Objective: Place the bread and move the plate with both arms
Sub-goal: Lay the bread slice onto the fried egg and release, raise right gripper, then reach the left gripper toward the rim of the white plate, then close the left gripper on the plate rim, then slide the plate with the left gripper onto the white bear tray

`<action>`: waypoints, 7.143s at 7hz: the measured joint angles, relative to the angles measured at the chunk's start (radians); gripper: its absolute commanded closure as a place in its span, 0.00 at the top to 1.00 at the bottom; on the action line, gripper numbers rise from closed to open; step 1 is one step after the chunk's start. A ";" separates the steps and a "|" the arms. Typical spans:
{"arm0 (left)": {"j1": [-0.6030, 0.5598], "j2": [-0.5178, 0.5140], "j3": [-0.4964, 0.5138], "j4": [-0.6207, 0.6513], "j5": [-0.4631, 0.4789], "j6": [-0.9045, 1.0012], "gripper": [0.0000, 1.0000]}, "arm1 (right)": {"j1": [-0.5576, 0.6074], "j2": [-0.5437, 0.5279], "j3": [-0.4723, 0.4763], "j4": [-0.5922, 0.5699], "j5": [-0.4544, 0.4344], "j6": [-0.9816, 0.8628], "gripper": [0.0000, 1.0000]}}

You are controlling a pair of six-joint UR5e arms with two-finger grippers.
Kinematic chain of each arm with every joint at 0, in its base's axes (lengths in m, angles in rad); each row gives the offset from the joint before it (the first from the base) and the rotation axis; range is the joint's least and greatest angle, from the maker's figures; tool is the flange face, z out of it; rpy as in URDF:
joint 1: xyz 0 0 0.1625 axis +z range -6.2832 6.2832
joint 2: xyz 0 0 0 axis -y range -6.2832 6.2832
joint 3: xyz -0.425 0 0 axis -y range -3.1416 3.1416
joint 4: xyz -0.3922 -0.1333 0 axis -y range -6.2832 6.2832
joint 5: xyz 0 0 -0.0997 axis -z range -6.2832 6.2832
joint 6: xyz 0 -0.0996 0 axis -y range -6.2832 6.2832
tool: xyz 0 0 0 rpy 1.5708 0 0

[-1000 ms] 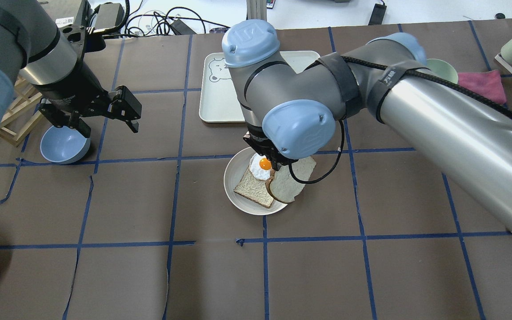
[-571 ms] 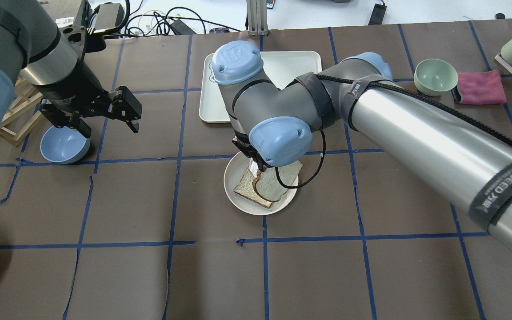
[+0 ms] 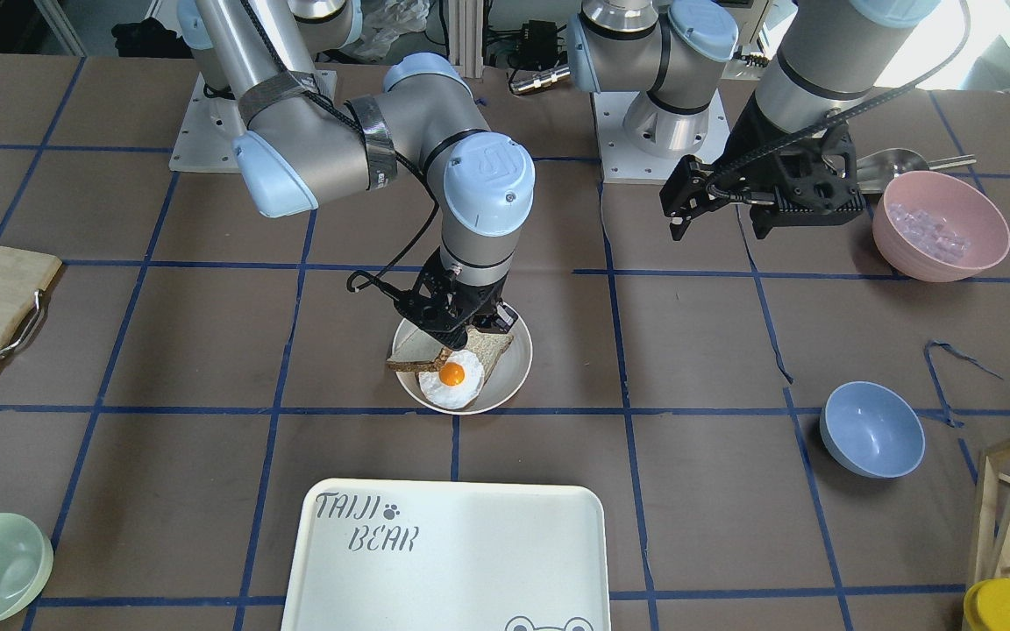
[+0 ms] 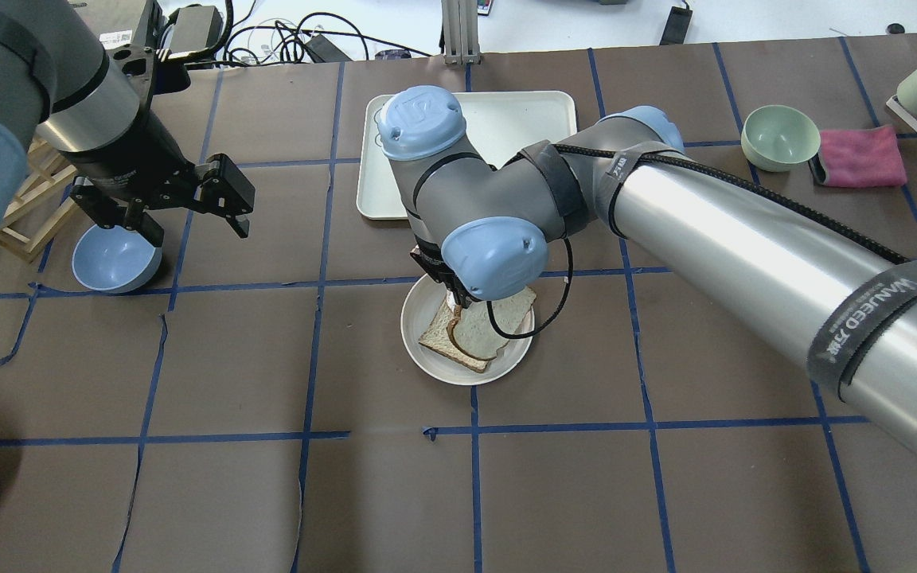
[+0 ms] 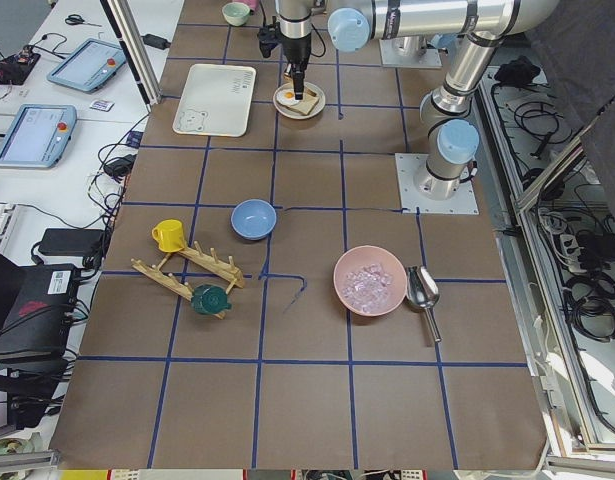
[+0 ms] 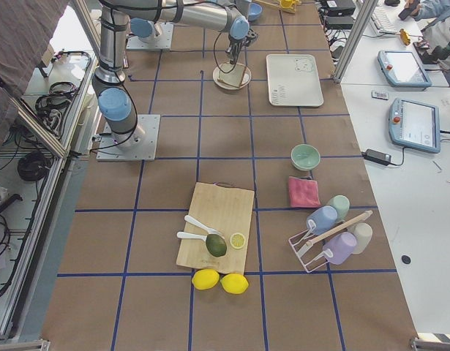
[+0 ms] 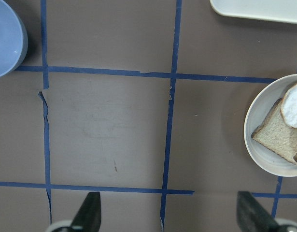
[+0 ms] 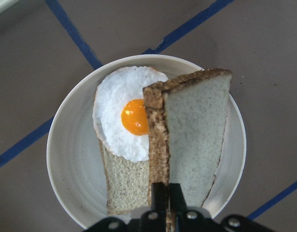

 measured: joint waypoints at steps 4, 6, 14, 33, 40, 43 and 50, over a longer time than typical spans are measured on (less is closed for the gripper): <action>0.000 0.000 0.000 0.000 0.001 0.000 1.00 | -0.007 -0.016 -0.032 0.007 -0.004 -0.036 1.00; 0.000 0.000 0.000 0.000 0.000 0.000 1.00 | -0.071 -0.050 -0.084 0.063 -0.014 -0.233 1.00; 0.002 -0.027 -0.001 0.009 -0.011 -0.013 1.00 | -0.375 -0.252 -0.240 0.327 -0.035 -1.156 1.00; -0.266 -0.432 -0.276 0.667 -0.159 -0.175 0.00 | -0.433 -0.326 -0.166 0.266 0.059 -1.051 1.00; -0.220 -0.398 -0.231 0.645 -0.265 -0.183 0.00 | -0.434 -0.326 -0.166 0.273 0.047 -1.045 1.00; -0.190 -0.396 -0.190 0.646 -0.332 -0.190 0.00 | -0.435 -0.326 -0.166 0.273 0.046 -1.046 1.00; -0.141 -0.712 0.315 0.532 -0.341 -0.175 0.00 | -0.436 -0.326 -0.166 0.268 0.046 -1.045 1.00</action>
